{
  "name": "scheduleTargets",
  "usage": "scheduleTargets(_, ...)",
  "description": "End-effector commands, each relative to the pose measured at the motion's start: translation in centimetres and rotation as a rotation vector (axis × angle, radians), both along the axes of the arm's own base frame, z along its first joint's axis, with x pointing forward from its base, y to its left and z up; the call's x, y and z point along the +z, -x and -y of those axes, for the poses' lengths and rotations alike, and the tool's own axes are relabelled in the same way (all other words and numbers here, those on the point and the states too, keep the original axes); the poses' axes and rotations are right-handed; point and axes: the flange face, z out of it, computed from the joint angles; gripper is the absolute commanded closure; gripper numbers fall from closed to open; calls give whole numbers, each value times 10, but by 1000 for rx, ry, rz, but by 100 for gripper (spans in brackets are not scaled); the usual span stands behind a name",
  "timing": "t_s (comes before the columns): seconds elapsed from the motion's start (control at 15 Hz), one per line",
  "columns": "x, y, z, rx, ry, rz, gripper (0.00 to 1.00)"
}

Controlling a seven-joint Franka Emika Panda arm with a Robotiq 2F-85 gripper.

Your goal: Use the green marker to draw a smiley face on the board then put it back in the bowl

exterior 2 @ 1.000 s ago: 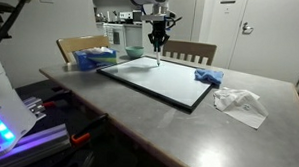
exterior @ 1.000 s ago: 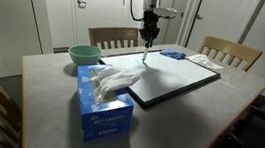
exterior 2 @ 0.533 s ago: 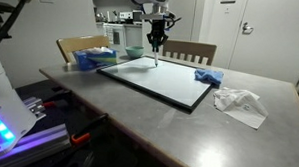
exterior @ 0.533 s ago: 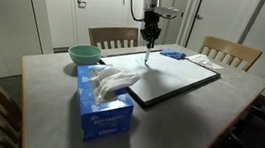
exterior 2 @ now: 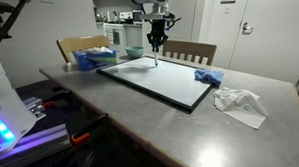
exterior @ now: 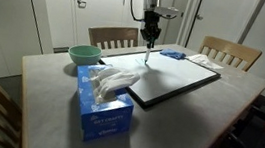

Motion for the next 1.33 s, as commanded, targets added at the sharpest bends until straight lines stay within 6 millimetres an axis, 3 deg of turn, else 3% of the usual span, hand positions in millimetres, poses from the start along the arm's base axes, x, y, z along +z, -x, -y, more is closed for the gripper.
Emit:
scheduleTargets(0.0,6,1,2,-1,-3,-25,95)
scheduleTargets(0.6,27,-4,-3,33,-25,-75,95)
scheduleTargets(1.27,23,-6,-38,148,-64,-76,95)
